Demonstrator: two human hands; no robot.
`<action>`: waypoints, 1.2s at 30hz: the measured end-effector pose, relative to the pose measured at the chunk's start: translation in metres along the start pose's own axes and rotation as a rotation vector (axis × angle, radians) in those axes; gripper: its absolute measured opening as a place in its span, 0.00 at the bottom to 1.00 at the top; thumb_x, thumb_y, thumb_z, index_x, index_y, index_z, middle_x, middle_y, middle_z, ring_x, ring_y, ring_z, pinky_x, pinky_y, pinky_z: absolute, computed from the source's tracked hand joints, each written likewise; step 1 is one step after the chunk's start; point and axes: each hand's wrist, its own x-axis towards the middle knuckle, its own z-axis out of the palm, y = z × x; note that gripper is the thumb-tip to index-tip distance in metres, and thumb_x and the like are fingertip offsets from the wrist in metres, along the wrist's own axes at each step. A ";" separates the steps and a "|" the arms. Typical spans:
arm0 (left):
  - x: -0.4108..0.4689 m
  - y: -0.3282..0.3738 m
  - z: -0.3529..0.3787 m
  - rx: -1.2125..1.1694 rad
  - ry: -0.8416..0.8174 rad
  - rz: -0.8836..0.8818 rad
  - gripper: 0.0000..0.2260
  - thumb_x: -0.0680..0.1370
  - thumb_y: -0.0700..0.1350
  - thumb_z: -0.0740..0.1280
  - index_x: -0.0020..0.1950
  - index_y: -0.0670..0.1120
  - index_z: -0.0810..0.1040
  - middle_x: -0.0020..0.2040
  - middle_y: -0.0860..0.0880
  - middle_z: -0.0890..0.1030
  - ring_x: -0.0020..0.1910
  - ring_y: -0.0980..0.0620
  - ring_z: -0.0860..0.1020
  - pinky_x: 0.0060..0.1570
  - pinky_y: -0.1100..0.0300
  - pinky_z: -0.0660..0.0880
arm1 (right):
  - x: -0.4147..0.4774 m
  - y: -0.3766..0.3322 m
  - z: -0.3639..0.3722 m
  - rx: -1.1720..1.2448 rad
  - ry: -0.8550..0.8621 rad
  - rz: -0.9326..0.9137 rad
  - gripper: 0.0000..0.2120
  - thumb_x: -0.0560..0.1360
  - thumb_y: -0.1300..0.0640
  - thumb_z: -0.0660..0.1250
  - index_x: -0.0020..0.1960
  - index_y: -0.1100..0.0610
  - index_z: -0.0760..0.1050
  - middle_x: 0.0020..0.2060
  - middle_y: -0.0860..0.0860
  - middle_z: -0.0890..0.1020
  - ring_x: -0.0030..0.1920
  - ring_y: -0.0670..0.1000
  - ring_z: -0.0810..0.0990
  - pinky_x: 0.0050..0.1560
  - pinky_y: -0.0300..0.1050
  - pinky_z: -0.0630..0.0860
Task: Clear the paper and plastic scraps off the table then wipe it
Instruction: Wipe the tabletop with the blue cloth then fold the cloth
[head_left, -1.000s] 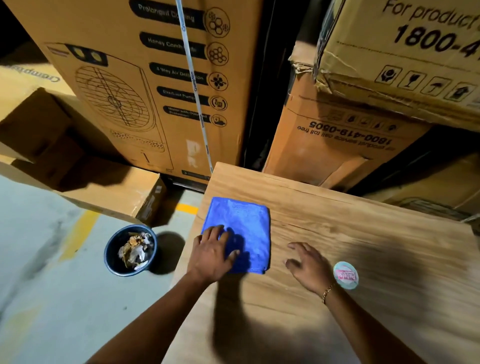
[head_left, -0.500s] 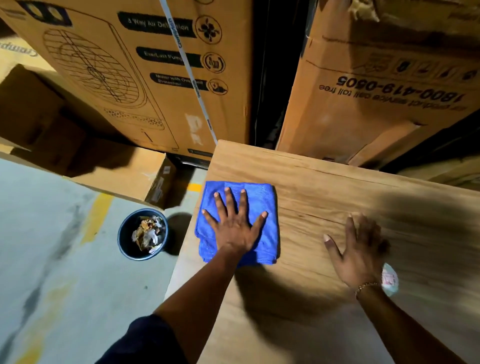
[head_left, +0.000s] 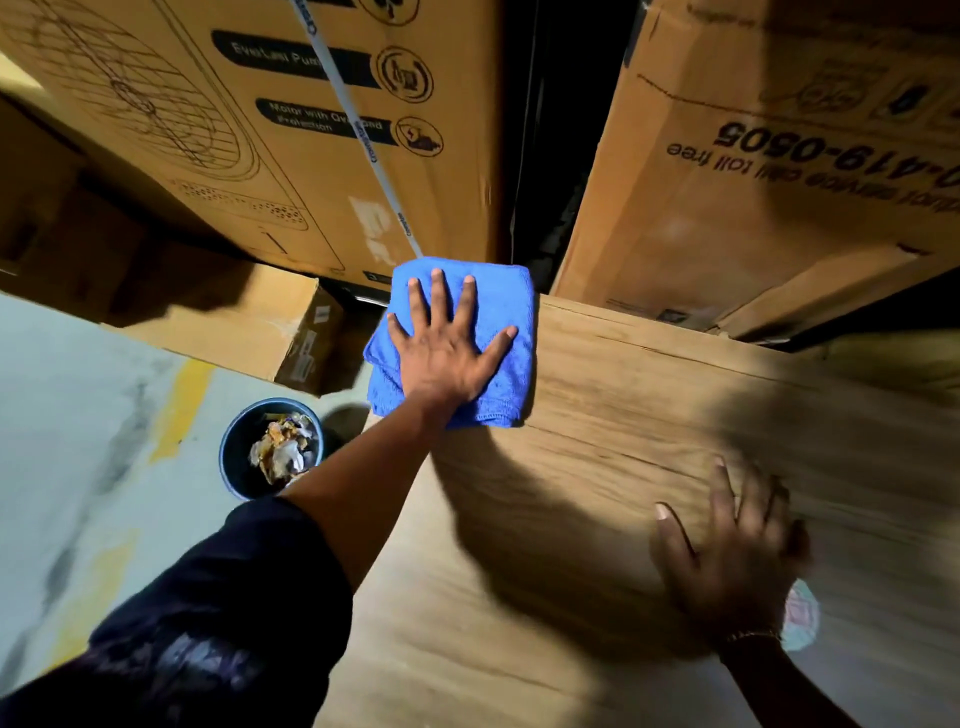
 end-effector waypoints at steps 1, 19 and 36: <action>0.007 0.001 -0.001 0.002 0.001 0.012 0.41 0.77 0.76 0.46 0.85 0.56 0.52 0.86 0.45 0.48 0.84 0.38 0.45 0.76 0.29 0.50 | 0.000 -0.001 -0.001 0.004 -0.002 0.001 0.41 0.74 0.32 0.55 0.79 0.54 0.65 0.78 0.60 0.64 0.76 0.65 0.63 0.70 0.65 0.61; -0.083 -0.030 0.006 0.030 -0.016 0.096 0.40 0.78 0.76 0.48 0.85 0.58 0.50 0.86 0.48 0.48 0.85 0.41 0.44 0.77 0.29 0.48 | -0.008 0.007 0.015 0.064 0.030 -0.039 0.40 0.77 0.30 0.53 0.81 0.52 0.59 0.81 0.59 0.59 0.79 0.67 0.57 0.72 0.71 0.58; -0.410 -0.150 0.035 0.040 -0.009 -0.063 0.40 0.78 0.75 0.48 0.85 0.53 0.58 0.86 0.48 0.52 0.85 0.41 0.50 0.76 0.32 0.59 | -0.007 0.066 0.002 0.019 -0.020 -0.168 0.41 0.78 0.27 0.47 0.79 0.55 0.63 0.77 0.64 0.65 0.75 0.68 0.63 0.68 0.71 0.65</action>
